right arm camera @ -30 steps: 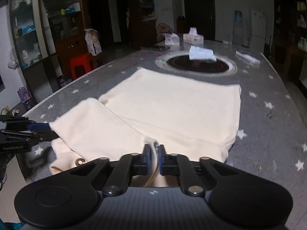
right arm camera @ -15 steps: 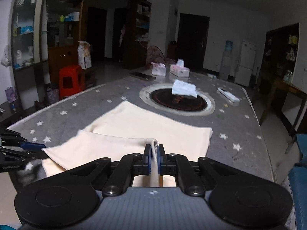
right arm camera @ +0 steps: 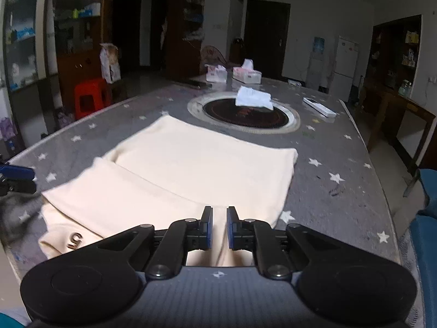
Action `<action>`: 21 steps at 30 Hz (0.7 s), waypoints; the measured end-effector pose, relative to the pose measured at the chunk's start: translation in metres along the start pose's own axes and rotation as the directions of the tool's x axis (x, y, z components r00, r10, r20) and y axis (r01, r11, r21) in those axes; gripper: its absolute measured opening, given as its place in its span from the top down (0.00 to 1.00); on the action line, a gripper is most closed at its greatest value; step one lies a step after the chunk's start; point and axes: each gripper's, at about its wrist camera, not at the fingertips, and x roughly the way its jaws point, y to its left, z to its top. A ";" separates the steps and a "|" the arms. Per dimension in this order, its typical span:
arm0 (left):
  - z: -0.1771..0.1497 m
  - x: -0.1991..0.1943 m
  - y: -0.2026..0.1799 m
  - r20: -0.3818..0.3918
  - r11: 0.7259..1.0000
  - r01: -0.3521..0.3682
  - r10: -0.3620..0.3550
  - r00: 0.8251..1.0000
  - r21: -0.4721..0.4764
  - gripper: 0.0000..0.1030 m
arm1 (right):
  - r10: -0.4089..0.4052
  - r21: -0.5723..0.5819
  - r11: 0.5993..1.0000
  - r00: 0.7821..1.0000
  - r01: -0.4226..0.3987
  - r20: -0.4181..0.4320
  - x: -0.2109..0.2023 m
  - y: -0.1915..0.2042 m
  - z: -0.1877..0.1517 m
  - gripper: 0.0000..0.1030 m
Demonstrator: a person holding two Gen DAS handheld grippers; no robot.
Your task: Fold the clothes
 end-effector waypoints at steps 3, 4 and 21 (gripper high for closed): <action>0.014 0.010 -0.004 0.019 1.000 0.026 -0.026 0.999 -0.015 0.70 | 0.023 0.008 1.000 1.000 -0.023 -0.003 0.007 0.002 -0.001 0.89; 0.018 0.016 -0.007 0.024 0.999 0.039 -0.039 0.999 -0.018 0.70 | 0.030 0.011 1.000 1.000 -0.030 -0.004 0.009 0.003 -0.001 0.89; 0.037 0.103 -0.033 -0.070 0.997 0.079 -0.077 0.995 0.021 0.70 | 0.064 0.034 0.997 0.997 -0.063 -0.036 0.035 -0.001 -0.014 0.84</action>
